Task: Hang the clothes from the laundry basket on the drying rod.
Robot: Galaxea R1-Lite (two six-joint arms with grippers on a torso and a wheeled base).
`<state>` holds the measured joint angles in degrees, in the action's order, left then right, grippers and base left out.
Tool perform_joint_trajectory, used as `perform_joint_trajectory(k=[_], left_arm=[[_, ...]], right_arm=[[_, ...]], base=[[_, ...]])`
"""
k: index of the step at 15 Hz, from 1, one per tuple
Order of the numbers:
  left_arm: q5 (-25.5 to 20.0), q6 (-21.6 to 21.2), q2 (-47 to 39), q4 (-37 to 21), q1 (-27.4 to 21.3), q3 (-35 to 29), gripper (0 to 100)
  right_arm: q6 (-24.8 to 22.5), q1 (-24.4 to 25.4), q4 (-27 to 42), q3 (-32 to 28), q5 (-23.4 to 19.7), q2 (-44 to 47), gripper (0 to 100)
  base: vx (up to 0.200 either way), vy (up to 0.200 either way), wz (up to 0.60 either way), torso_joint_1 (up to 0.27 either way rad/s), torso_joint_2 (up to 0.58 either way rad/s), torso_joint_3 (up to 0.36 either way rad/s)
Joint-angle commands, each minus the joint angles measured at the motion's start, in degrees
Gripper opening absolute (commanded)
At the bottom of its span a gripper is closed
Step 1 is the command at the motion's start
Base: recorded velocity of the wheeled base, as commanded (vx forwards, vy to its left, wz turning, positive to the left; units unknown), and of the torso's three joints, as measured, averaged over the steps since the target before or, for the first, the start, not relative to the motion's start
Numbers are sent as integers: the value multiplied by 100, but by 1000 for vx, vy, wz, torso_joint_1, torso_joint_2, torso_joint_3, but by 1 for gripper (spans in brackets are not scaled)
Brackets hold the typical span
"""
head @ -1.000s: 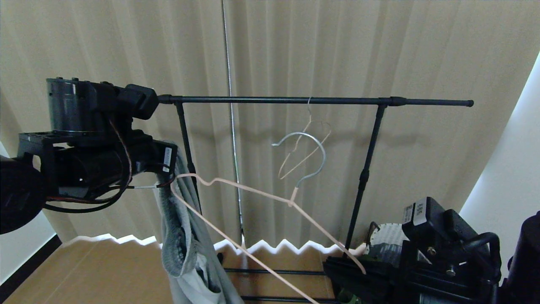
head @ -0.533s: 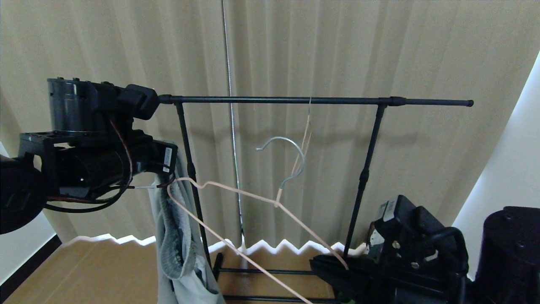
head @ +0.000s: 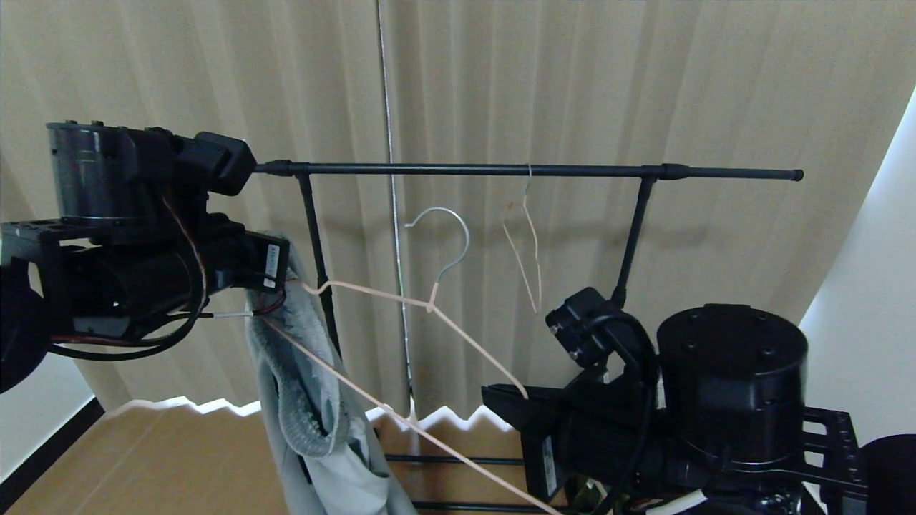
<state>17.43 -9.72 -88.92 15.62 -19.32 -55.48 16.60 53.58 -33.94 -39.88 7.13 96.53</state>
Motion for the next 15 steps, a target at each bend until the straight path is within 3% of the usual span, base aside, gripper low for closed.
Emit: perform_joint_trajectory(k=[1,5,9,15], left_arm=[[32,5,68,3,-1,-24,0],[120,-118,182,-24,69,-103,0],[120,-435,419,-155,122,222,0],[129,-566,692,-560,95,345,0]], right_arm=[[18,4,1,-73,51,341,0],[89,4,406,-82,333,376,0],[326,-119,406,-345,737,376,0],[423,-304,388,-811,1106,560,0]], base=[[0,0,0,0,0,0],[0,0,0,0,0,0],[0,0,0,0,0,0],[0,0,0,0,0,0]])
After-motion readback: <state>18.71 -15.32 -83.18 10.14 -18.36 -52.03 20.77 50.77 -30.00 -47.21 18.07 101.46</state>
